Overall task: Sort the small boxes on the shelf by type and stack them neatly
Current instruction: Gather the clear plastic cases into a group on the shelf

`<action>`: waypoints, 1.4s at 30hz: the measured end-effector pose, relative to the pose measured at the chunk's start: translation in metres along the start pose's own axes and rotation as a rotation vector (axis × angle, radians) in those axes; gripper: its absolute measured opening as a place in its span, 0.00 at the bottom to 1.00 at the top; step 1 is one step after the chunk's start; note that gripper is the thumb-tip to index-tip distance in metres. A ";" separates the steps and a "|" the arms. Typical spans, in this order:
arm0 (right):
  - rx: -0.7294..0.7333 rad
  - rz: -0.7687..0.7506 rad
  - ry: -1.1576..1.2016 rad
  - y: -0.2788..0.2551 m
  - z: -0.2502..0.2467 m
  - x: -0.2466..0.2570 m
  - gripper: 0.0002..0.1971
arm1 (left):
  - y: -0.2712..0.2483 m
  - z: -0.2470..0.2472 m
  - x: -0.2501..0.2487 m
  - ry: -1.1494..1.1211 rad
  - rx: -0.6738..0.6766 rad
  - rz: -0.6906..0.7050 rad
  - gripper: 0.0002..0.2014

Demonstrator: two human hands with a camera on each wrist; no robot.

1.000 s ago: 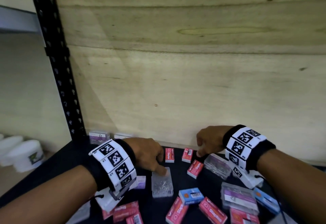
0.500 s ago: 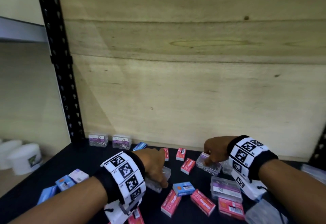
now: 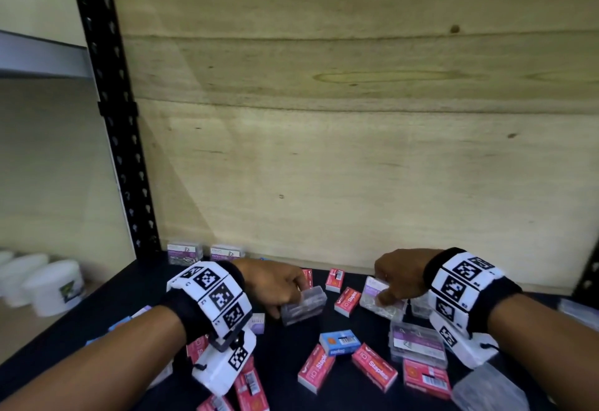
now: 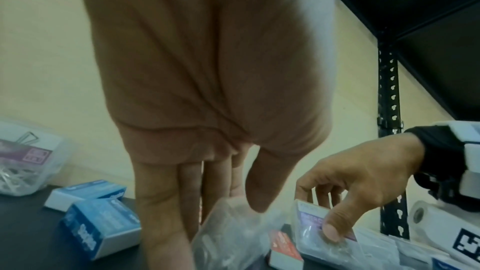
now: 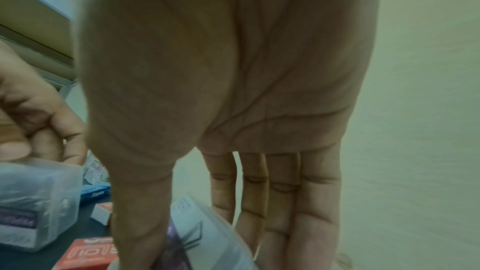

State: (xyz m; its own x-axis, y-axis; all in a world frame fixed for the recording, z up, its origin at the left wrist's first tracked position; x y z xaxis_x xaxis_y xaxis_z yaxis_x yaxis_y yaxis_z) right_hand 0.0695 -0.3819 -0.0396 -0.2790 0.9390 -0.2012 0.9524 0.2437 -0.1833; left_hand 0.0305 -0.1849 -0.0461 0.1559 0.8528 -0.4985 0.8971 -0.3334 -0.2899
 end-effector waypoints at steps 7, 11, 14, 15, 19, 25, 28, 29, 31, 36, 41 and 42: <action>0.022 -0.004 0.011 -0.005 -0.003 0.002 0.25 | 0.002 -0.004 -0.002 -0.004 -0.069 0.039 0.19; 0.017 -0.013 0.034 -0.010 -0.012 0.007 0.21 | 0.004 -0.008 -0.002 0.221 -0.123 0.095 0.20; 0.009 -0.007 0.081 -0.014 -0.024 0.012 0.19 | 0.006 -0.013 -0.001 0.269 -0.154 0.101 0.19; 0.003 -0.006 0.099 -0.014 -0.028 0.013 0.18 | 0.006 -0.016 0.001 0.267 -0.161 0.095 0.21; -0.018 -0.025 0.133 -0.011 -0.041 0.021 0.18 | 0.003 -0.029 0.009 0.170 -0.154 0.100 0.32; -0.046 -0.097 0.153 0.005 -0.059 0.053 0.22 | -0.002 -0.069 0.043 0.038 -0.260 0.123 0.25; -0.079 -0.159 0.163 0.019 -0.067 0.078 0.22 | -0.005 -0.088 0.067 -0.046 -0.351 0.125 0.20; -0.090 -0.180 0.165 0.023 -0.070 0.087 0.22 | -0.005 -0.094 0.075 -0.068 -0.383 0.122 0.20; -0.110 -0.221 0.176 0.033 -0.075 0.108 0.23 | -0.009 -0.105 0.093 -0.102 -0.433 0.097 0.22; -0.170 -0.330 0.176 0.058 -0.086 0.159 0.23 | -0.018 -0.114 0.134 -0.104 -0.391 0.034 0.32; -0.197 -0.403 0.148 0.079 -0.090 0.201 0.23 | -0.022 -0.118 0.178 -0.255 -0.406 0.006 0.23; -0.201 -0.410 0.143 0.082 -0.091 0.207 0.23 | -0.022 -0.119 0.188 -0.271 -0.421 -0.010 0.22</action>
State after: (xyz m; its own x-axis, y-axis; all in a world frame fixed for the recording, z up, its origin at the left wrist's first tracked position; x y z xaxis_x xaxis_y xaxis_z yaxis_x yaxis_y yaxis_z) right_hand 0.1007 -0.1455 -0.0089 -0.6305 0.7761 -0.0141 0.7761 0.6300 -0.0273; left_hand 0.0890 0.0308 -0.0356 0.0837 0.7012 -0.7080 0.9957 -0.0873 0.0312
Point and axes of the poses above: each hand's wrist, its own y-axis towards the middle knuckle, its own z-axis out of the palm, x = y × z, the point moved 8 cm from there along y, towards the middle knuckle, and after that the axes turned 12 degrees about -x, right-handed, at the moved point
